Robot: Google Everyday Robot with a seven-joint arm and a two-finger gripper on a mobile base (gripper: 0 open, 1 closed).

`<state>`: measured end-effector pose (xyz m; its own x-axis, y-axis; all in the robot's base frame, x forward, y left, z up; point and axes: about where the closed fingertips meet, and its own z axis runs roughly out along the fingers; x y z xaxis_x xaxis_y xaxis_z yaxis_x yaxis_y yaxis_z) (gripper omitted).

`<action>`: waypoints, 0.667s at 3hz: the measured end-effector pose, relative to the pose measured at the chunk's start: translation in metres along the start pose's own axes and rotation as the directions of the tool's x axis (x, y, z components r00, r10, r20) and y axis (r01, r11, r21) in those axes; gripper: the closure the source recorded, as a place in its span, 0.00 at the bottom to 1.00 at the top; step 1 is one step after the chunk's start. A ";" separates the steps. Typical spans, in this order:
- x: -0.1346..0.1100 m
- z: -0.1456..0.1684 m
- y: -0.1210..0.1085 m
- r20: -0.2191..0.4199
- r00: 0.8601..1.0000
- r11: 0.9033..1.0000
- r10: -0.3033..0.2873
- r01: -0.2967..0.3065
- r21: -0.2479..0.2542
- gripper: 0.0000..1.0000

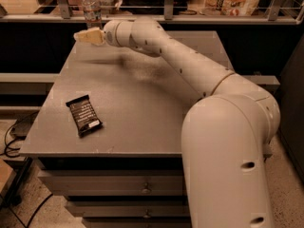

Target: Pick water bottle

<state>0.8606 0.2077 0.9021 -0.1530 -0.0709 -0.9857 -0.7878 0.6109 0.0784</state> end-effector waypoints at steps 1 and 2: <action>0.000 0.013 -0.005 0.012 1.000 1.000 0.016 -0.017 0.017 0.00; 0.000 0.025 -0.008 0.022 0.999 0.999 0.032 -0.033 0.033 0.00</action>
Offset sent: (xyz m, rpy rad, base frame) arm 0.0337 0.0173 -0.0035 0.0501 0.0134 -0.0705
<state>0.8814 0.2224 0.8979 -0.1651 -0.0341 -0.9857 -0.7625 0.6382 0.1056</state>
